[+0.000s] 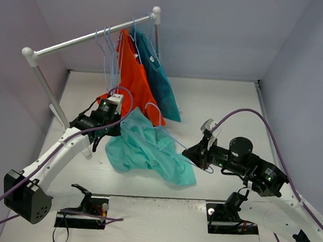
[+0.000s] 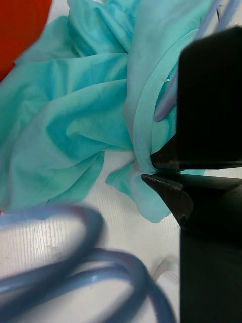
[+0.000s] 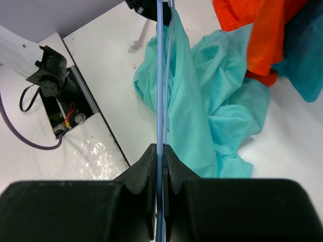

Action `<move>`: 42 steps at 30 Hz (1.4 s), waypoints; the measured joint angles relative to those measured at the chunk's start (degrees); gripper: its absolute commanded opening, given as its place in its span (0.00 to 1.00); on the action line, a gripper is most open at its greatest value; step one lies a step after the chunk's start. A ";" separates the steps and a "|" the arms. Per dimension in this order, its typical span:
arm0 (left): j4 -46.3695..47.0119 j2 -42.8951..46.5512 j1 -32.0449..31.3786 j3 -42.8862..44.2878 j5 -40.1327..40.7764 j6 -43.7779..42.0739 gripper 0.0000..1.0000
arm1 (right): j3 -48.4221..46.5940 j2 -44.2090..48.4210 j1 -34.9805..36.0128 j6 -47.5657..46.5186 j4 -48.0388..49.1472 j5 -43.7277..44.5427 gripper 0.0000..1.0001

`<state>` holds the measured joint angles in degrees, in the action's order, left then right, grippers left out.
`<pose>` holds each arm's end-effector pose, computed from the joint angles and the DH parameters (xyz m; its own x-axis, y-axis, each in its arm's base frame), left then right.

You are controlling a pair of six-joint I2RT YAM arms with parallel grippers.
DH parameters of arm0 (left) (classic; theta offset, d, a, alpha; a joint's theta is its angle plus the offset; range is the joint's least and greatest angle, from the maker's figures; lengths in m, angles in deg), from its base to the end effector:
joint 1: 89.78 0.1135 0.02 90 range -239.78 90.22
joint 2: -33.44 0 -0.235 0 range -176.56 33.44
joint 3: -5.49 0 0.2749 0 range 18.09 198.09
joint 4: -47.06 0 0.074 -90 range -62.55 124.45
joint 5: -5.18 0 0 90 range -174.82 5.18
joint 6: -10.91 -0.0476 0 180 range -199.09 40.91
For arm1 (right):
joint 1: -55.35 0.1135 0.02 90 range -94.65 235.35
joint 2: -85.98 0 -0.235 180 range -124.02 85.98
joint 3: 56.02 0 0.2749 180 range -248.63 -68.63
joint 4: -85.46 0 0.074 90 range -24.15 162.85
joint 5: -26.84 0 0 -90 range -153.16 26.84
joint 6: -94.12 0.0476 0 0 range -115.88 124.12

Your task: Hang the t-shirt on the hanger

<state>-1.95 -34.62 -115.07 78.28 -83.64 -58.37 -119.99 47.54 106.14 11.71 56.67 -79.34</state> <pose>0.2655 -0.1244 0.2693 -0.7368 -0.0431 -0.6747 0.1637 0.9569 -0.2399 0.1184 0.1661 0.3713 -0.1572 0.0080 -0.9875 -0.9072 0.3940 0.1476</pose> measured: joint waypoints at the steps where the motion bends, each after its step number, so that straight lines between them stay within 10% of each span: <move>1: -0.18 -0.10 0.38 0.00 -0.17 -0.21 0.00 | 0.03 0.00 0.00 0.08 0.01 -0.45 0.00; 26: -8.46 1.14 1.15 5.47 -9.25 -8.55 0.00 | 4.49 -7.98 0.00 0.95 6.28 -6.06 0.00; 42: -17.84 1.93 1.15 32.29 -11.27 -16.29 0.00 | -0.35 -9.21 0.00 0.94 17.19 -13.21 0.00</move>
<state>-19.79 -32.68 -113.92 110.57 -94.91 -74.66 -120.34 38.33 106.14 12.65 73.86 -92.55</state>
